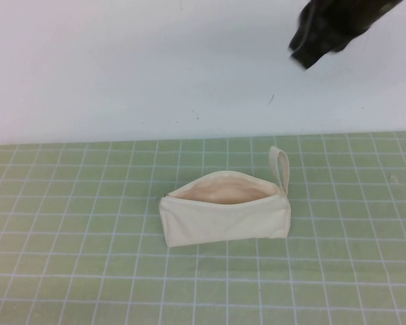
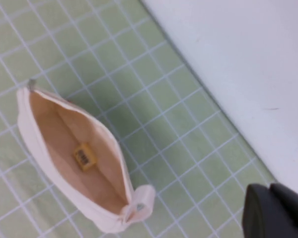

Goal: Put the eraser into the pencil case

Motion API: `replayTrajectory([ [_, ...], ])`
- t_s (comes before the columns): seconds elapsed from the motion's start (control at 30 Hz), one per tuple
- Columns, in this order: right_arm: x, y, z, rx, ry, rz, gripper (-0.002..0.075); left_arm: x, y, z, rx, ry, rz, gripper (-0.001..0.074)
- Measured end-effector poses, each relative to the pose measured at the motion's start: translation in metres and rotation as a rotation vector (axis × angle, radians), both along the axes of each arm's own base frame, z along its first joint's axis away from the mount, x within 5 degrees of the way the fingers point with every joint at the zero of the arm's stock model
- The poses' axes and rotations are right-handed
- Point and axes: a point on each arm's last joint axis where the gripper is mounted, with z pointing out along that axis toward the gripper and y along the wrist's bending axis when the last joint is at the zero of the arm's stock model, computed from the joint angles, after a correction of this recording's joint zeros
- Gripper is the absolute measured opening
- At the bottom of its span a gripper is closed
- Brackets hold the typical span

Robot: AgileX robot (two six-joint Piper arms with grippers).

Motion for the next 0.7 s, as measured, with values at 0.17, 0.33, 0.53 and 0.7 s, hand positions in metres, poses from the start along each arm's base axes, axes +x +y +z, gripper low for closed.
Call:
replayTrajectory([
  [0.17,-0.045,-0.026,0.026,-0.003,-0.036,-0.016,0.0002,0.000,0.000,0.000,0.000,0.000,0.000,-0.0001],
  [0.33,-0.083,-0.053,-0.003,-0.093,0.066,-0.073,0.0001,0.000,0.000,0.000,0.000,0.000,0.000,-0.0001],
  [0.53,-0.134,-0.075,-0.054,-0.045,0.174,-0.134,0.0000,0.000,0.000,0.000,0.000,0.000,0.000,-0.0001],
  [0.7,-0.169,-0.087,-0.091,0.044,0.196,-0.140,0.0000,0.000,0.000,0.000,0.003,0.000,-0.001,-0.0001],
])
